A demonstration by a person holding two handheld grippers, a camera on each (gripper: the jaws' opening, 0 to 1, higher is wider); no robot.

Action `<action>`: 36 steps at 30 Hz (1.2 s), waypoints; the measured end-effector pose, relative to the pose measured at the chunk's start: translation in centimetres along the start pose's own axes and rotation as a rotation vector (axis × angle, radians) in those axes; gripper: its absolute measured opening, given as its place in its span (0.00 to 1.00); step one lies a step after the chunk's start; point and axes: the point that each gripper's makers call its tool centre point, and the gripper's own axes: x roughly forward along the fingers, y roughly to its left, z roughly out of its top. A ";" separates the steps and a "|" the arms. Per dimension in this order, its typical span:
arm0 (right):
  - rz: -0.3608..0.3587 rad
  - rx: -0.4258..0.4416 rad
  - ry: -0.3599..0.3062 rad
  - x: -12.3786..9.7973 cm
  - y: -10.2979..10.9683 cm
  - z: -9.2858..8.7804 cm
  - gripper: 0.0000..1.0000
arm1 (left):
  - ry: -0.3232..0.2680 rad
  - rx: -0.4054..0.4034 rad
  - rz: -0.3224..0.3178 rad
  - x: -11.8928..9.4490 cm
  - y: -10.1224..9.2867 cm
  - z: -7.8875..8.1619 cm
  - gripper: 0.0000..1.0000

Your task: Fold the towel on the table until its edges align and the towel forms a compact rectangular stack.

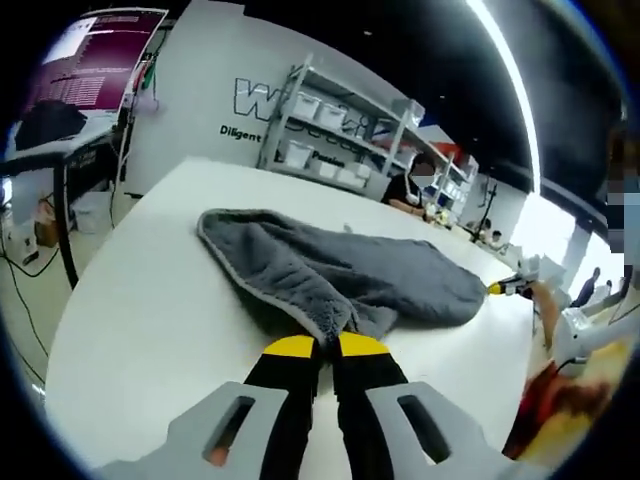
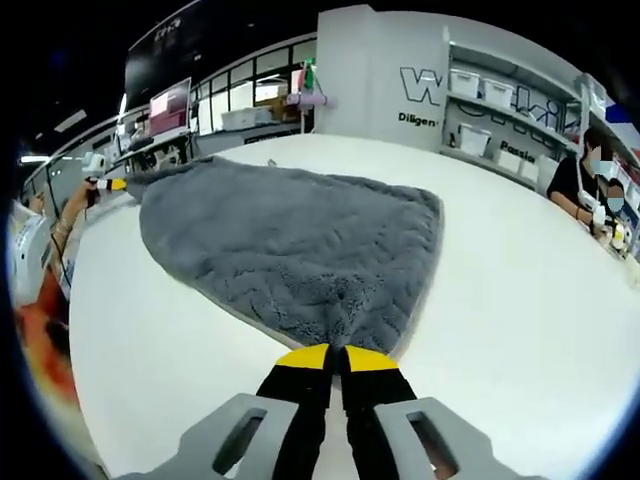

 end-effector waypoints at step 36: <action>-0.086 -0.189 0.126 -1.1 -0.7 -0.3 0.00 | 0.532 -0.063 0.138 -2.8 3.3 -4.4 0.03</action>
